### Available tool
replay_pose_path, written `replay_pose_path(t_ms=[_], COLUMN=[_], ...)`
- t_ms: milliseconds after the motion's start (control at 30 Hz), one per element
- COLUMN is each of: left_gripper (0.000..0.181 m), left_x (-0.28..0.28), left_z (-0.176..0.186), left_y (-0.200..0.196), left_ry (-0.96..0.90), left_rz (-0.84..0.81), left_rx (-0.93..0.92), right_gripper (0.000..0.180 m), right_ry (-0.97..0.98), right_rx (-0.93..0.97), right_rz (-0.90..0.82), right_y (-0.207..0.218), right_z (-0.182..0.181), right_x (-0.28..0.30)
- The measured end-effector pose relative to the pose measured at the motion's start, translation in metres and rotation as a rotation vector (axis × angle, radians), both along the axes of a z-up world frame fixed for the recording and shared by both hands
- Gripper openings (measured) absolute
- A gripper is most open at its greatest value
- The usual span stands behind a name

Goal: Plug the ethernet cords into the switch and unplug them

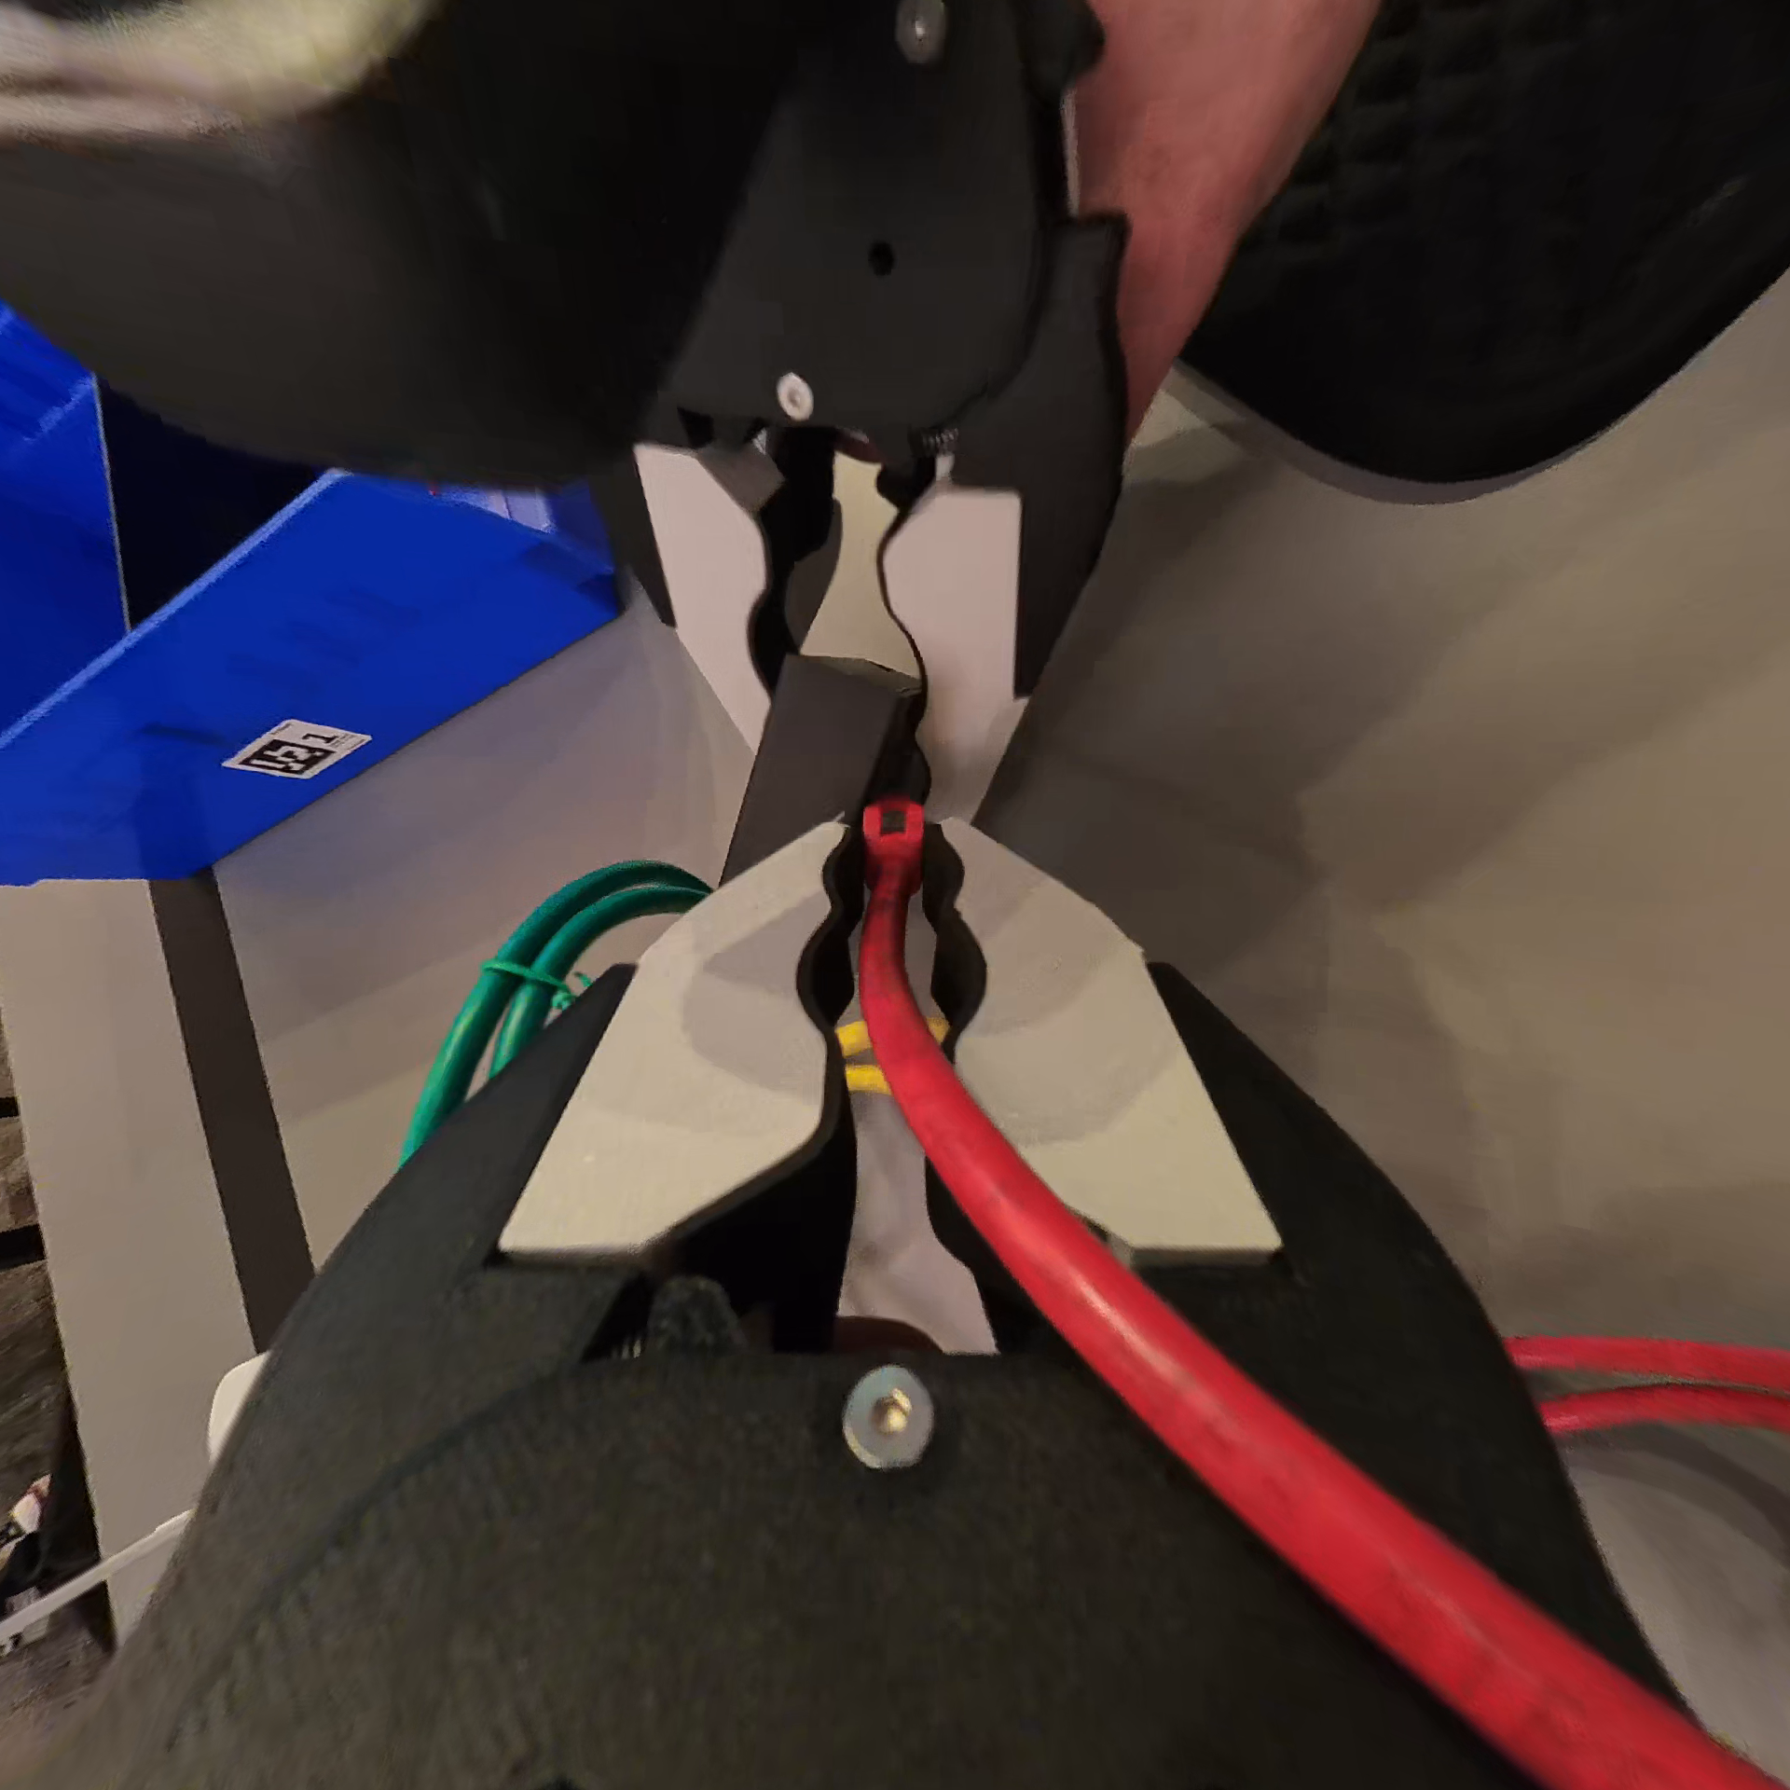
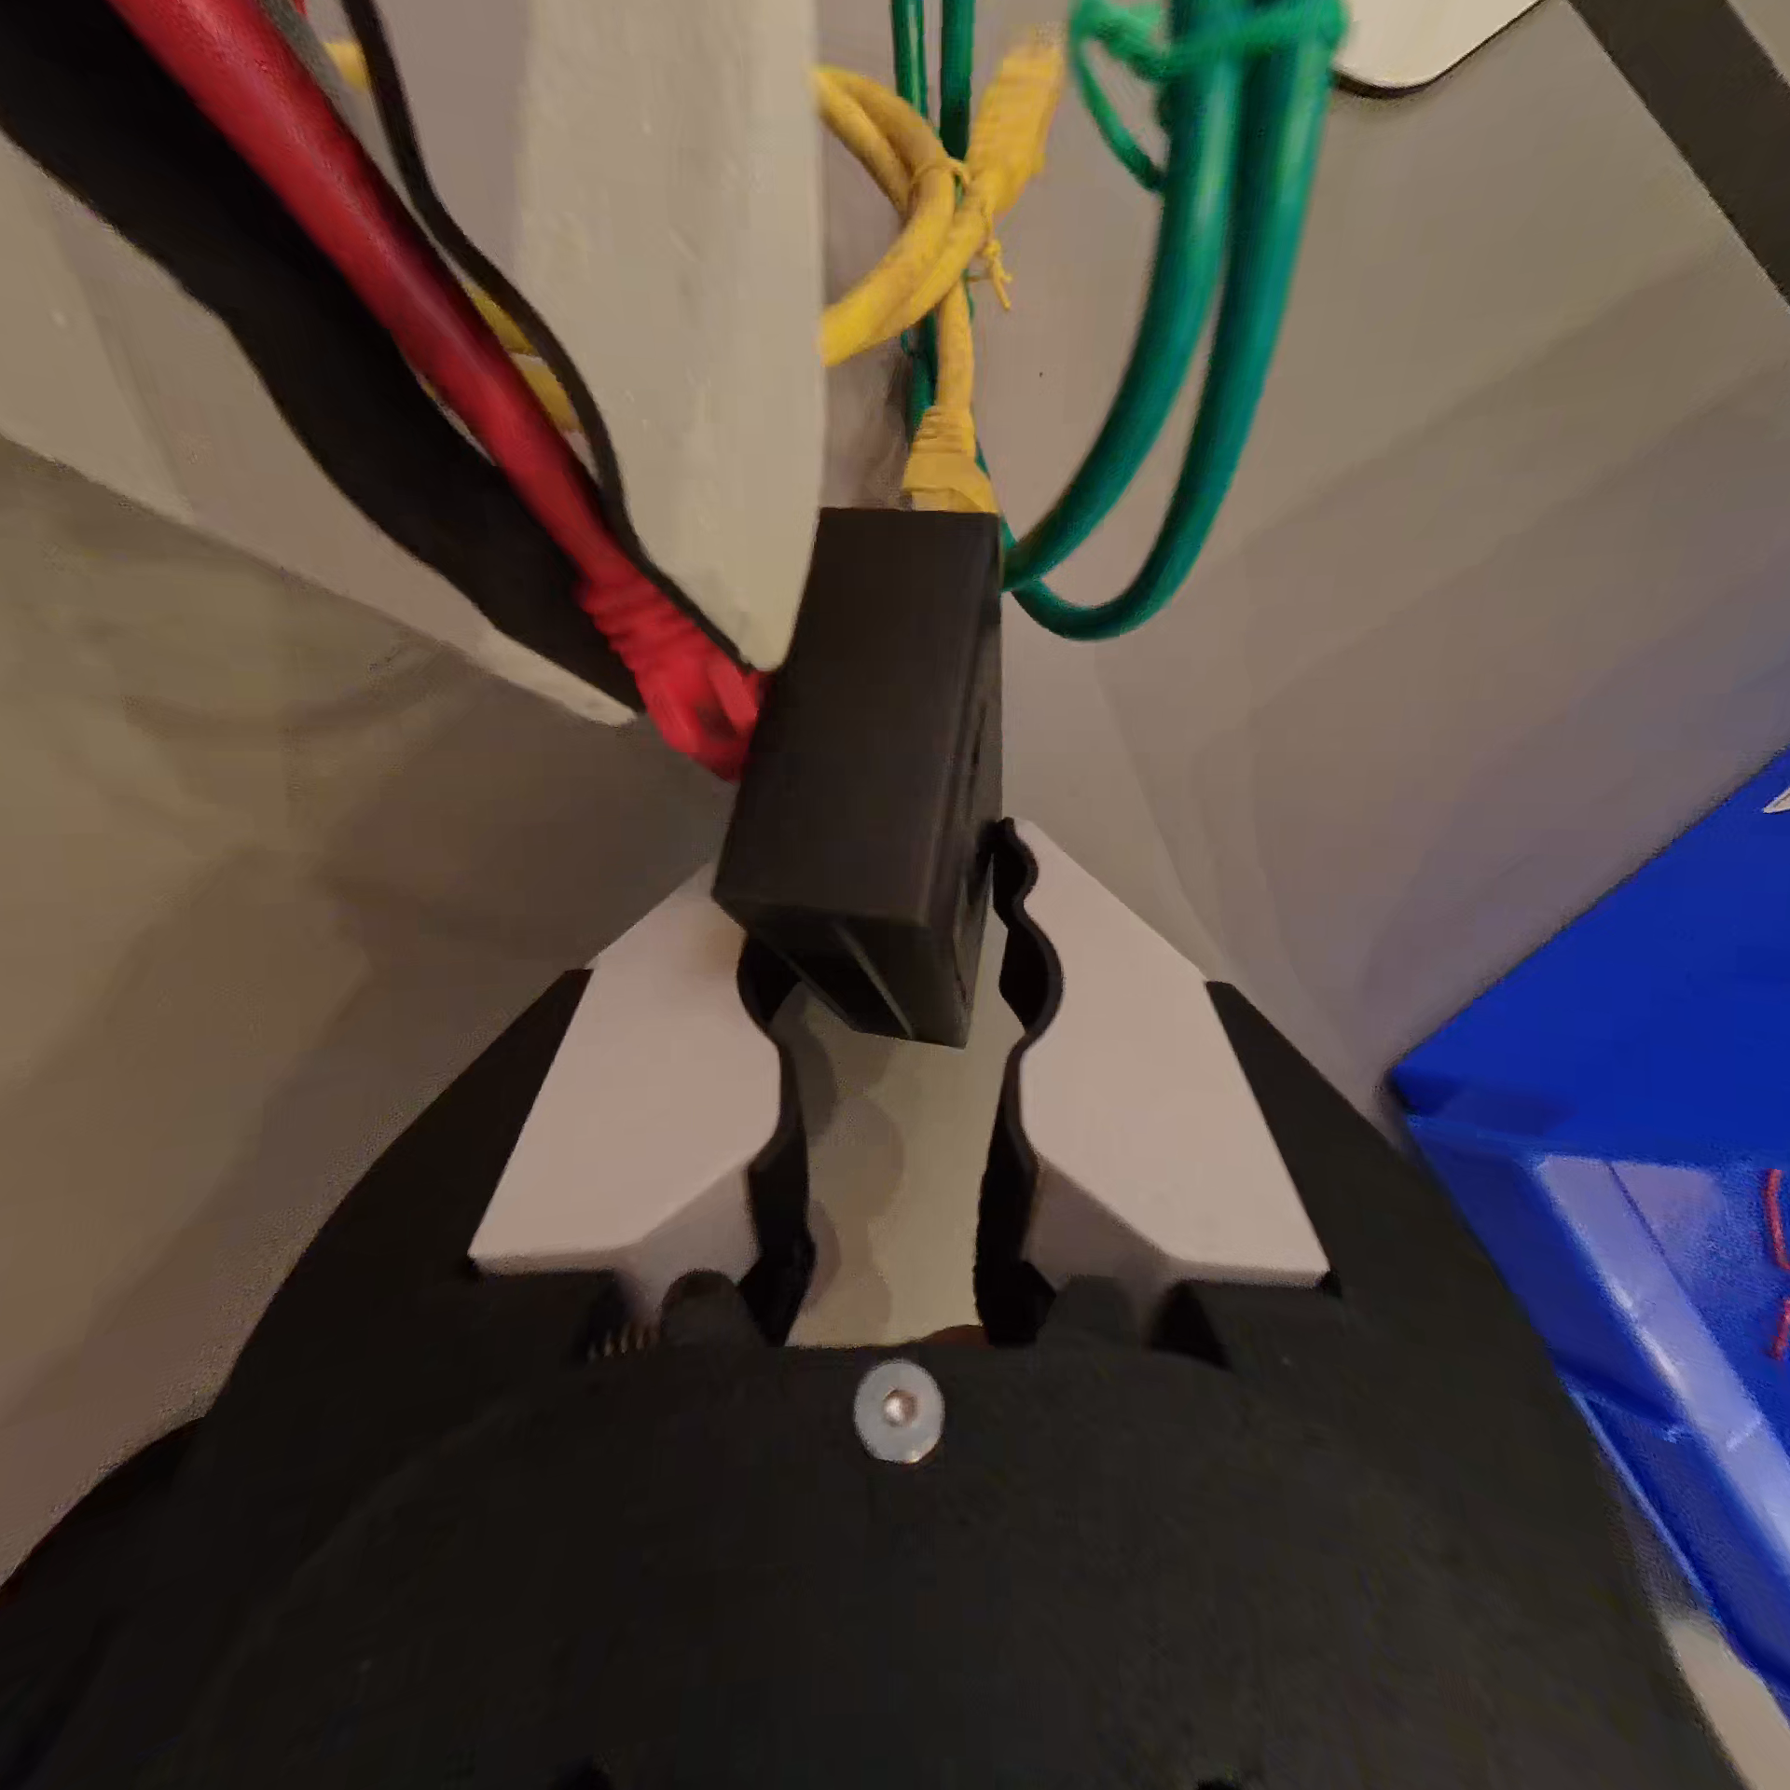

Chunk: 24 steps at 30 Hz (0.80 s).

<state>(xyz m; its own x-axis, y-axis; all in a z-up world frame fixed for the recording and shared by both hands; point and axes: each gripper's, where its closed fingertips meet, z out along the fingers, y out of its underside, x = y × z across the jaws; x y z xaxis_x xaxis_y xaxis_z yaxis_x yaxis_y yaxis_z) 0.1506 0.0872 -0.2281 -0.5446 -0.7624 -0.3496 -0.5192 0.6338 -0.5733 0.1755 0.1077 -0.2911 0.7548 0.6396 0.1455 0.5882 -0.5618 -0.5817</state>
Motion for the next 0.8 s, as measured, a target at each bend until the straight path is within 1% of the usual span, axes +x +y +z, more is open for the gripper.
replay_pose_path(t_ms=[67, 133, 233, 367, 500, 567, 633, 700, 800], left_gripper=[0.012, 0.012, 0.012, 0.012, 0.012, 0.012, 0.012, 0.012, 0.012], left_x=[0.002, 0.003, 0.005, 0.009, 0.009, 0.005, -0.001, -0.007, -0.017], left_z=[-0.001, -0.002, -0.002, 0.000, 0.004, 0.012, 0.028, 0.048, 0.086], left_y=[0.001, 0.004, 0.005, 0.008, 0.011, 0.014, 0.022, 0.029, 0.037], left_ry=[0.002, 0.004, -0.005, -0.021, -0.036, -0.052, -0.094, -0.156, -0.293], left_rz=[0.007, 0.025, 0.033, 0.052, 0.061, 0.075, 0.105, 0.127, 0.156], left_rx=[0.002, 0.005, -0.013, -0.017, -0.031, -0.030, -0.056, -0.098, -0.179], right_gripper=[0.038, 0.048, 0.046, 0.032, 0.027, 0.027, 0.028, 0.027, 0.027], right_ry=[-0.059, -0.087, -0.080, -0.132, -0.159, -0.085, -0.052, 0.078, 0.198], right_rx=[-0.019, -0.077, -0.122, -0.167, -0.256, -0.259, -0.233, -0.171, -0.091], right_rz=[-0.001, -0.014, -0.007, 0.009, 0.021, 0.051, 0.107, 0.155, 0.222], right_y=[0.000, -0.001, 0.003, 0.008, 0.008, 0.010, 0.009, 0.009, 0.006], right_z=[-0.001, -0.003, 0.004, 0.005, 0.005, 0.011, 0.016, 0.030, 0.050], right_x=[0.001, 0.002, -0.001, 0.003, 0.009, 0.007, 0.009, 0.003, 0.001])
